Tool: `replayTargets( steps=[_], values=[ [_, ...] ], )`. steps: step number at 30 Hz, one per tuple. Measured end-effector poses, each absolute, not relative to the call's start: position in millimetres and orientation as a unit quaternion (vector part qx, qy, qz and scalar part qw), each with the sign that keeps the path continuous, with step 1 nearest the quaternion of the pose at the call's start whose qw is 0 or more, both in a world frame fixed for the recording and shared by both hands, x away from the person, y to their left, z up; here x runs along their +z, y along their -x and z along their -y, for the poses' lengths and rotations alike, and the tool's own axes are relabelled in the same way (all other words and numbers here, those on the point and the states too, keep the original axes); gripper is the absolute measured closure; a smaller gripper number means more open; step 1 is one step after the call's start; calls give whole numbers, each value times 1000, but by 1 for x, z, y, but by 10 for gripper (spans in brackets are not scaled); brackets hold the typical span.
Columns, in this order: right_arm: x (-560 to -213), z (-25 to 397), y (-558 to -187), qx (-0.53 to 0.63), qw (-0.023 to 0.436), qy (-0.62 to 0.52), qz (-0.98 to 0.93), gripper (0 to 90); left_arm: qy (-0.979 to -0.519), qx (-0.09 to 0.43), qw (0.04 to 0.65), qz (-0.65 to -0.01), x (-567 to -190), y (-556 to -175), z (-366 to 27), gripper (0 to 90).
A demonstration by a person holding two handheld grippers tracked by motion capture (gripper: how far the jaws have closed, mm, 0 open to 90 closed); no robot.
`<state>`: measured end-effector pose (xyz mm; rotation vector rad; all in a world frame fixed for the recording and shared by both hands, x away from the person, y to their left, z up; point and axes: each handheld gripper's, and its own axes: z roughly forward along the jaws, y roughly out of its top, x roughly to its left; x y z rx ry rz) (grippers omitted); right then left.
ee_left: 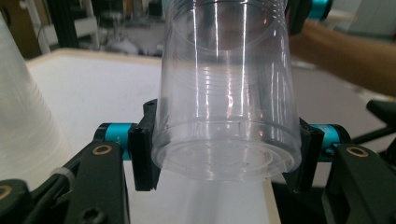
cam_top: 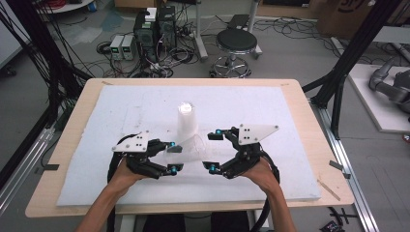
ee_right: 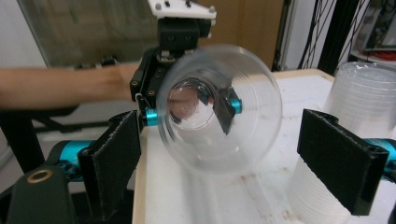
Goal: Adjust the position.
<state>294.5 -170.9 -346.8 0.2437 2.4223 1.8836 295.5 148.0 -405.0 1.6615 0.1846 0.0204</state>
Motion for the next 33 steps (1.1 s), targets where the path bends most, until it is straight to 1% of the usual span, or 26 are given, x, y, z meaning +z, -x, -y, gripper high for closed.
replayTargets(
  steps=[3, 12, 33],
  values=[
    [-350, 172, -294, 616, 30, -82, -783, 138, -719, 5, 689, -87, -409, -296, -151, 412],
    [-355, 172, -295, 623, 29, -84, -777, 138, -709, 1, 700, -86, -409, -295, -153, 412],
    [-358, 148, -298, 628, 5, -65, -775, 140, -711, -9, 700, -63, -403, -296, -130, 412]
  ],
)
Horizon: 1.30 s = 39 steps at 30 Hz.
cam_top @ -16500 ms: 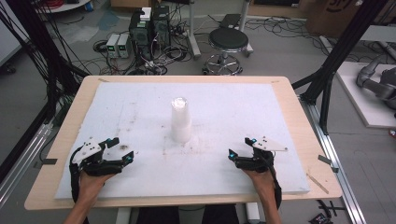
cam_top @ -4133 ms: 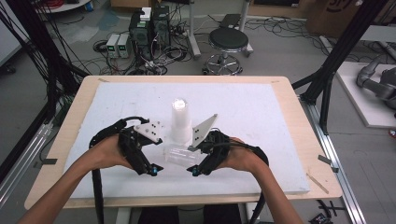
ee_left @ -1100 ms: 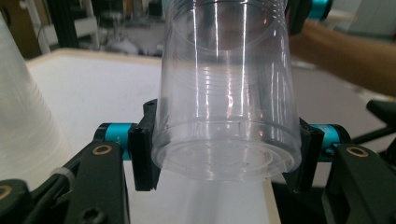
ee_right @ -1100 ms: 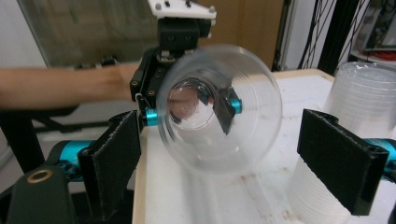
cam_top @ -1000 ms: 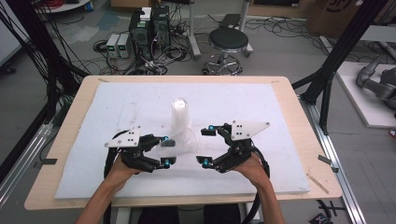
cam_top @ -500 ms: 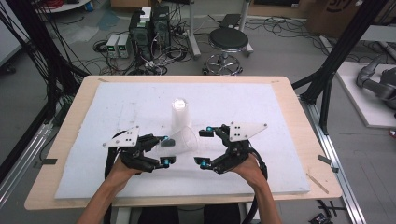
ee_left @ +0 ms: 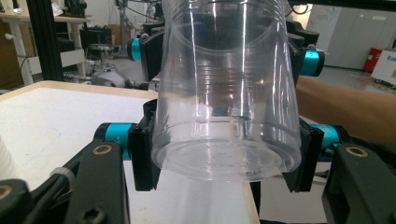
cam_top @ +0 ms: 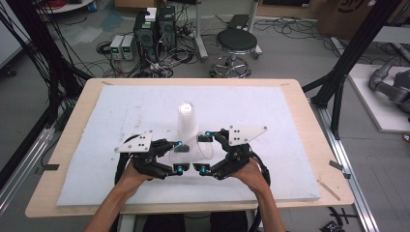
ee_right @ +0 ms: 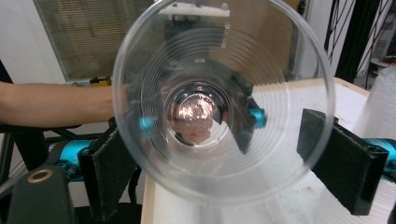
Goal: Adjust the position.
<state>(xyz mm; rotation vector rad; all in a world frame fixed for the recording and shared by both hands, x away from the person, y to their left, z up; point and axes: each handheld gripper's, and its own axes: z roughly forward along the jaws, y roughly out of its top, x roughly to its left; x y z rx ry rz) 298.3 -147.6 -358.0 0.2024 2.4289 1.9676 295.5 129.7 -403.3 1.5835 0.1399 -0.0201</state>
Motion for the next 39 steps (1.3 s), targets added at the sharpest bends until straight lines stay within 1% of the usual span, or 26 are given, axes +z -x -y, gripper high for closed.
replayTargets(
  steps=[4, 11, 12, 14, 16, 20, 21, 22, 23, 24, 26, 28, 33, 37, 39],
  values=[
    [-358, 145, -299, 635, -6, -63, -770, 143, -712, -9, 700, -62, -403, -295, -128, 412],
    [-358, 143, -300, 635, -10, -59, -770, 156, -713, -12, 698, -58, -403, -295, -126, 412],
    [-358, 143, -300, 635, -12, -60, -770, 173, -715, -11, 697, -57, -403, -295, -126, 412],
    [-359, 143, -301, 640, -22, -52, -767, 248, -717, -9, 694, -59, -403, -294, -126, 413],
    [-359, 144, -300, 649, -21, -46, -759, 295, -717, -10, 694, -56, -403, -293, -125, 413],
    [-359, 145, -300, 649, -20, -45, -759, 318, -719, -5, 692, -59, -403, -293, -125, 402],
    [-359, 145, -300, 648, -18, -44, -760, 322, -722, 1, 688, -72, -403, -293, -124, 336],
    [-359, 146, -300, 648, -21, -42, -760, 326, -725, 4, 683, -85, -402, -293, -122, 186],
    [-359, 146, -300, 649, -21, -41, -760, 328, -733, 8, 672, -106, -402, -293, -121, 77],
    [-359, 146, -300, 649, -18, -42, -760, 328, -735, 7, 670, -106, -402, -294, -122, 17],
    [-359, 146, -300, 648, -20, -43, -760, 328, -734, 13, 671, -103, -401, -293, -123, 17],
    [-359, 146, -300, 646, -17, -43, -762, 329, -737, 6, 669, -97, -400, -292, -125, 17],
    [-359, 148, -300, 643, -16, -49, -764, 328, -753, 25, 649, -104, -398, -289, -130, 17],
    [-358, 151, -301, 626, -1, -61, -777, 326, -771, 73, 619, -131, -401, -284, -143, 17],
    [-357, 155, -302, 611, 12, -76, -788, 325, -776, 96, 603, -156, -405, -282, -152, 17]
  ],
)
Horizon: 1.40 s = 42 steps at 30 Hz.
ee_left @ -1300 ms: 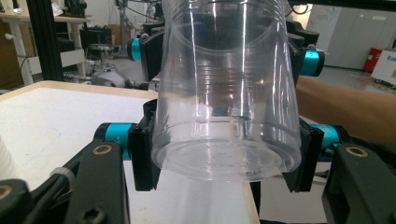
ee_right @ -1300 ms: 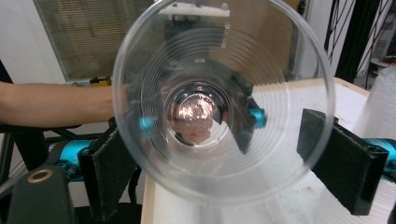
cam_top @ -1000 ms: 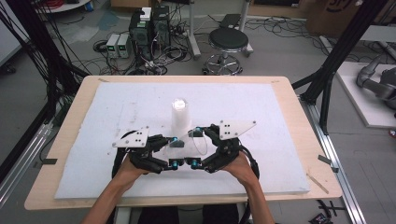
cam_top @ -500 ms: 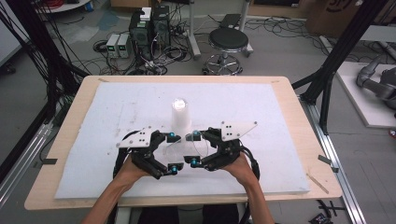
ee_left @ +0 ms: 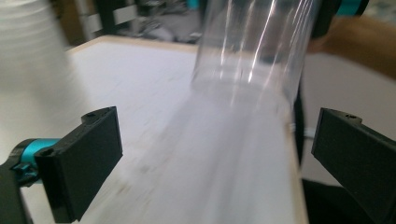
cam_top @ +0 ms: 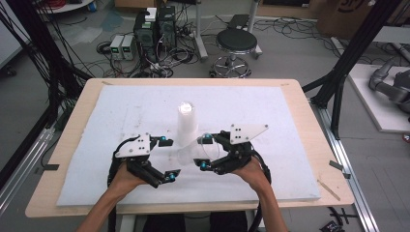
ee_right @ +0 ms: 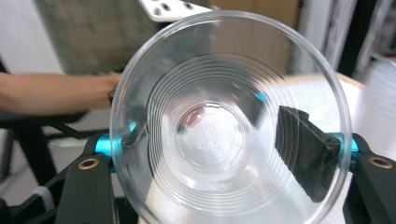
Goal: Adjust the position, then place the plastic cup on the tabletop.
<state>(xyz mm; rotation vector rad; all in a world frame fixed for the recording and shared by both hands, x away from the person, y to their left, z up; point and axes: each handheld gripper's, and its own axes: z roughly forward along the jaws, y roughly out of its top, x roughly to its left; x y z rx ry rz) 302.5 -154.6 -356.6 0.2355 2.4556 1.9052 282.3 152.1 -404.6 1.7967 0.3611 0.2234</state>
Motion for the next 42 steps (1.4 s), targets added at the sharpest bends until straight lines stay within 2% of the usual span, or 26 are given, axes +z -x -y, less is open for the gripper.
replayTargets(
  steps=[7, 12, 17, 23, 42],
  values=[
    [-352, 168, -314, 528, 45, -168, -831, 329, -764, 166, 577, -237, -420, -278, -186, 19],
    [-348, 179, -323, 475, 69, -222, -849, 330, -750, 191, 561, -295, -437, -277, -209, 19],
    [-345, 185, -333, 402, 93, -264, -872, 334, -741, 197, 556, -321, -456, -274, -225, 18],
    [-344, 189, -338, 376, 105, -284, -876, 335, -737, 203, 554, -330, -468, -277, -231, 19],
    [-334, 196, -338, 379, 123, -304, -865, 340, -710, 196, 581, -347, -470, -277, -239, 19]
  ],
)
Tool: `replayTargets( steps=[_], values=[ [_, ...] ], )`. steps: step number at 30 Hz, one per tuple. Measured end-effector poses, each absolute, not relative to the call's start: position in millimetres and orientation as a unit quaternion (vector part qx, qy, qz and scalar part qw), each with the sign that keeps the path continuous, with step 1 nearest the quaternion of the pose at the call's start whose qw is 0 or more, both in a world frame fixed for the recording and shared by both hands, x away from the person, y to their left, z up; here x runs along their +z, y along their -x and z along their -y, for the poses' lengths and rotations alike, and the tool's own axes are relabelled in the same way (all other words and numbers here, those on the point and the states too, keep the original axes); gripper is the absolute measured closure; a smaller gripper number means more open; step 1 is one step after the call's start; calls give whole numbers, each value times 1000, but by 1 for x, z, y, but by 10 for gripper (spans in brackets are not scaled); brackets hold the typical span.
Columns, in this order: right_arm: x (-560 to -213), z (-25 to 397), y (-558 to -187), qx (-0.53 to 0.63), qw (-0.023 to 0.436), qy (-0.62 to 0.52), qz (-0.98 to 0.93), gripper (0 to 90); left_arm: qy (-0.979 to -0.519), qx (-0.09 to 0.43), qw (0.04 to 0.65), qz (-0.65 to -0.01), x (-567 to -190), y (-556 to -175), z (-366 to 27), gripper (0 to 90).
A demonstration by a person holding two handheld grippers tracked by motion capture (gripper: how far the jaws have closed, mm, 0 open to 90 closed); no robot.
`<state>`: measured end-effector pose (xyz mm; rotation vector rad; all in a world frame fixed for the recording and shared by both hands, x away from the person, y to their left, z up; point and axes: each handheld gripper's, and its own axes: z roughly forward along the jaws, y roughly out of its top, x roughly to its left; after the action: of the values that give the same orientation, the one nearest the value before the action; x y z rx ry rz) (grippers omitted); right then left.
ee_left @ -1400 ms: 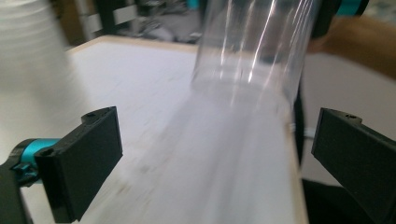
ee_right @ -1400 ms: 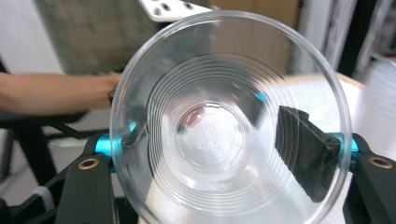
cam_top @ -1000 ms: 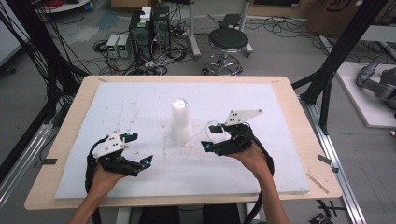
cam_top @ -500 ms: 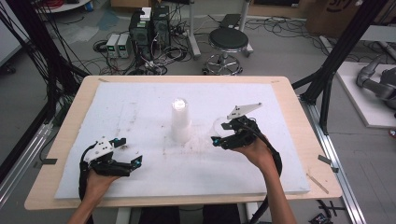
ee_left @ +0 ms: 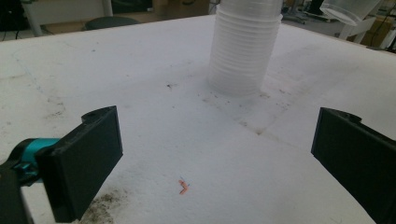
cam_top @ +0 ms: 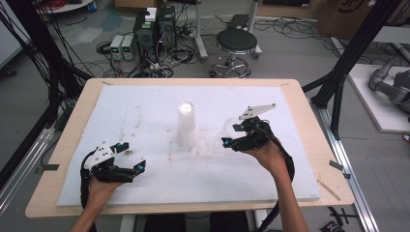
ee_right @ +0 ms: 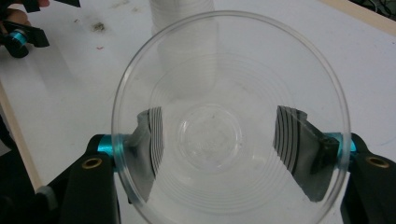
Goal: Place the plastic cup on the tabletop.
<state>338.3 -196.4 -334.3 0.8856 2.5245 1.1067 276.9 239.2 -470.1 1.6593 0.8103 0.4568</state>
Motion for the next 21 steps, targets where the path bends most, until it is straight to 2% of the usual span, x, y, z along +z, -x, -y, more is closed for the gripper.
replayTargets(
  steps=[21],
  values=[
    [-363, 191, -380, 283, 157, -382, -866, 340, -706, 187, 584, -354, -471, -278, -241, 19]
  ],
)
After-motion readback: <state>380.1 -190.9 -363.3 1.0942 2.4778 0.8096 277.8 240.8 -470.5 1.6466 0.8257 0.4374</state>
